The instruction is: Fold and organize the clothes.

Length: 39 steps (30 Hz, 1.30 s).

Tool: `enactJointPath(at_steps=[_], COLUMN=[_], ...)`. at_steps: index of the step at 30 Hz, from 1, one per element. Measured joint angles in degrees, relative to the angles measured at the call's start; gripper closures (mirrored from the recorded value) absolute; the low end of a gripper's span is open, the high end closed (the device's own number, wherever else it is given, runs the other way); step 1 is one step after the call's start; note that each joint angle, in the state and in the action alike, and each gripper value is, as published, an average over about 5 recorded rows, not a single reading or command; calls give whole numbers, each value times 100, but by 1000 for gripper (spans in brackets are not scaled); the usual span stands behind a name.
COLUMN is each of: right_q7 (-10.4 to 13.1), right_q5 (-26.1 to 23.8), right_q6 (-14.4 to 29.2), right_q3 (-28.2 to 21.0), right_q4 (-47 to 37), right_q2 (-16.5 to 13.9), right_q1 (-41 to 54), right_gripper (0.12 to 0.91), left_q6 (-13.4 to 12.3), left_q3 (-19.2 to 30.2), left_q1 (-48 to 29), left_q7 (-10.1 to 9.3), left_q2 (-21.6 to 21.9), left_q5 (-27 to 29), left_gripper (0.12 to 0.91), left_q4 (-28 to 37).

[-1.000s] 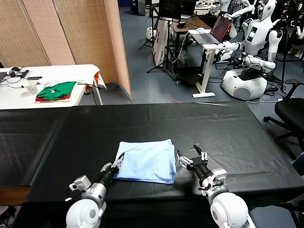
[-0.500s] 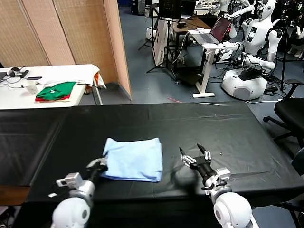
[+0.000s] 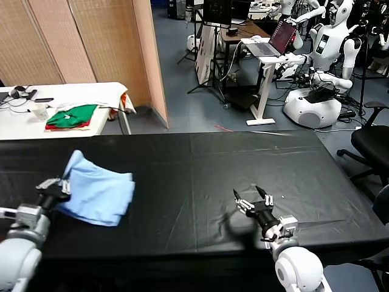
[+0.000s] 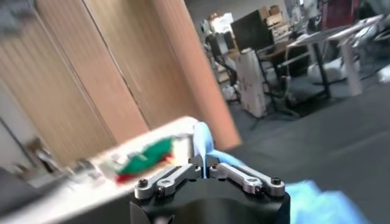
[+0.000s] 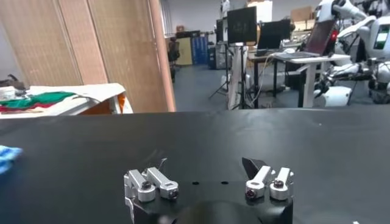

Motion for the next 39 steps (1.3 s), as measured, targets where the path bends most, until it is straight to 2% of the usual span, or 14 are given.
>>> enactJointPath(at_steps=[5,11,17,22,25,29,30,34,36,39], right_q7=[1,2,3,18,104,262,299,459,536,588], right_q5=[-46,-80,45,509,937,1558,1700,2174,2358,2536], right_q6=[7,4,-73,-376,-673,-1087,-1165,-1376,-1439,-1481], right_q3=[-50,-55,-84,-200,-358,-666,-752,-1133,-1352,-1709], right_q4=[-29,-19,34,48,92,135,131,59,-11,-160], right_q2=[33,39,-7,-129,-253,-374,-382,-351,-306,-200], right_q1=[-22,-44,-7,109,218,398,446,660,782,989], right_gripper=[118,118,118,118,118,118,118,118,118,118], left_q6=[221,402,405,329,205,-35,-106,-415,-530,-614], left_q3=[105,1032,2105,2649,2776,2806,2795,2684,2592,2426], left_q1=[9,-90,-324,-396,-375,-362,-364,-363,-350,-306], left_q7=[-146,-364,-286,-118,30,164,181,195,179,137], left_q2=[-230,-1179,-2348,-2938,-3077,-3092,-3080,-3010,-2961,-2881], left_q5=[135,-71,544,954,1156,1128,1090,1051,1075,1105], left_gripper=[864,864,864,855,750,507,431,208,148,126], left_q4=[-463,-594,-217,60,135,115,95,-11,-52,-89])
